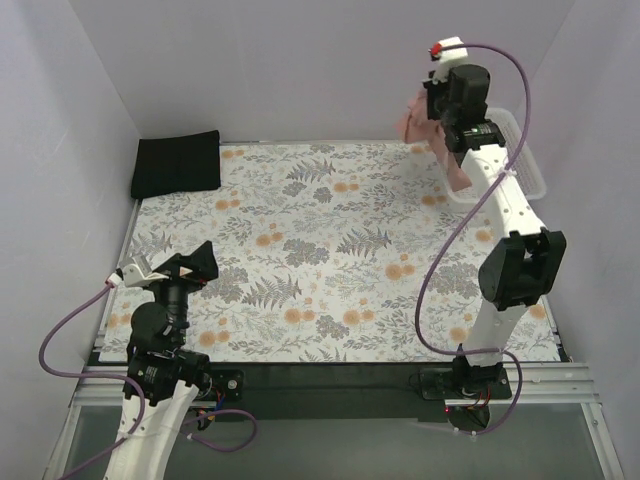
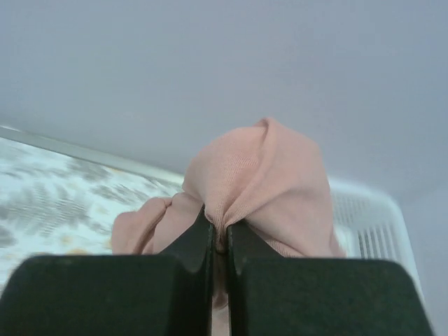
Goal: Fold and stack the t-shirts
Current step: Grab the tshirt from the pile, then move the tshirt to the center of the board
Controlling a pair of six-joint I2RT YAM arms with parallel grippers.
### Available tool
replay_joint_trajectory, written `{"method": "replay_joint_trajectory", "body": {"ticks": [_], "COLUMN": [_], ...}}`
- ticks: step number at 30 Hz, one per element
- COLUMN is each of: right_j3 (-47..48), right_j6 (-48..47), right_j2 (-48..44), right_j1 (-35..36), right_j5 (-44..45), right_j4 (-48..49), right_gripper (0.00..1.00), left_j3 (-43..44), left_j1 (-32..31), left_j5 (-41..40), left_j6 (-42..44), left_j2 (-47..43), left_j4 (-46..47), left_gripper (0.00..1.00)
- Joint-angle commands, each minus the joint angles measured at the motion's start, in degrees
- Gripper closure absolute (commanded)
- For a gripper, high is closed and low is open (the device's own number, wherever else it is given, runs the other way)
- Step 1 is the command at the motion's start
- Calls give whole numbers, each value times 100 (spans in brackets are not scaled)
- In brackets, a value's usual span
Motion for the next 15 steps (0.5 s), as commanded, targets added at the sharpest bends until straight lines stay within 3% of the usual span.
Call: {"method": "replay_joint_trajectory", "body": {"ticks": [1, 6, 11, 14, 15], "right_j3": [479, 427, -881, -1864, -2111], "right_j6": [-960, -927, -260, -100, 56], "right_j2": [-772, -1449, -2029, -2162, -2188], "right_j1": [962, 1774, 1933, 1933, 1933], "right_j5": [-434, -1259, -1919, -2017, -1974], "right_j4": [541, 822, 1648, 1640, 1640], "right_gripper": [99, 97, 92, 75, 56], "left_j3": [137, 146, 164, 173, 173], "left_j1": [-41, -85, -85, -85, -85], "left_j5": [9, -9, -9, 26, 44], "left_j6": [40, 31, 14, 14, 14], "left_j2": [-111, -164, -164, -102, -93], "left_j4": [-149, -193, -219, -246, -254], "left_gripper": [3, 3, 3, 3, 3]}}
